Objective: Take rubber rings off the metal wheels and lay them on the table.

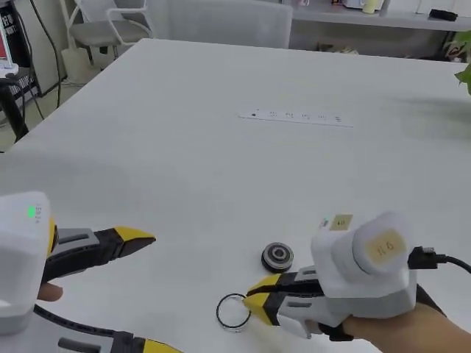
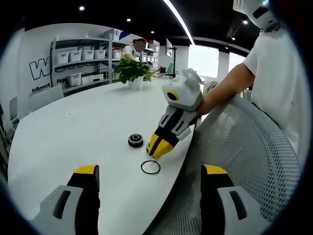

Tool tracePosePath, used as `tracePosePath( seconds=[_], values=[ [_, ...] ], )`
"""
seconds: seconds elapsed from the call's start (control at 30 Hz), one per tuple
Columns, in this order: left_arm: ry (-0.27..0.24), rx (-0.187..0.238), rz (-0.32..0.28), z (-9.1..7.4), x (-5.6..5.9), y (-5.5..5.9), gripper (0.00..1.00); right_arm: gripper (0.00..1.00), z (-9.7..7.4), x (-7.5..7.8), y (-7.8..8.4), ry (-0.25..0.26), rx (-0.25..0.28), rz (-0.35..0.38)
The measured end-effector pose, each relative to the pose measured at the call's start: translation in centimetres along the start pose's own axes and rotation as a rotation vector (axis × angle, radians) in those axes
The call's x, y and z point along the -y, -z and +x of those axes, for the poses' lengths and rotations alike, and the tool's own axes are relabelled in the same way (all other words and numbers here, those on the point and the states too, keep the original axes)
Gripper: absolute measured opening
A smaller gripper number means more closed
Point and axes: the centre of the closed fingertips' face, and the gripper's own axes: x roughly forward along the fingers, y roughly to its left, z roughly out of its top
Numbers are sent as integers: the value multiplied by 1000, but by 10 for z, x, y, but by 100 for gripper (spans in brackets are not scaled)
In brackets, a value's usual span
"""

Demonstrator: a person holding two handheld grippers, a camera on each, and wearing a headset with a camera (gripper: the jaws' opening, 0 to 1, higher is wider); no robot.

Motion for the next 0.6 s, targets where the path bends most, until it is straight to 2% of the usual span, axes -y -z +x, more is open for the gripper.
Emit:
tracePosePath(
  seconds=[0.37,0.6],
  values=[
    [-1,-3,2,0,0,0,83,8,-8,7,-11,10,30,29],
    [-1,-9,6,0,1,1,83,10,-21,14,-28,21,89,44]
  ],
)
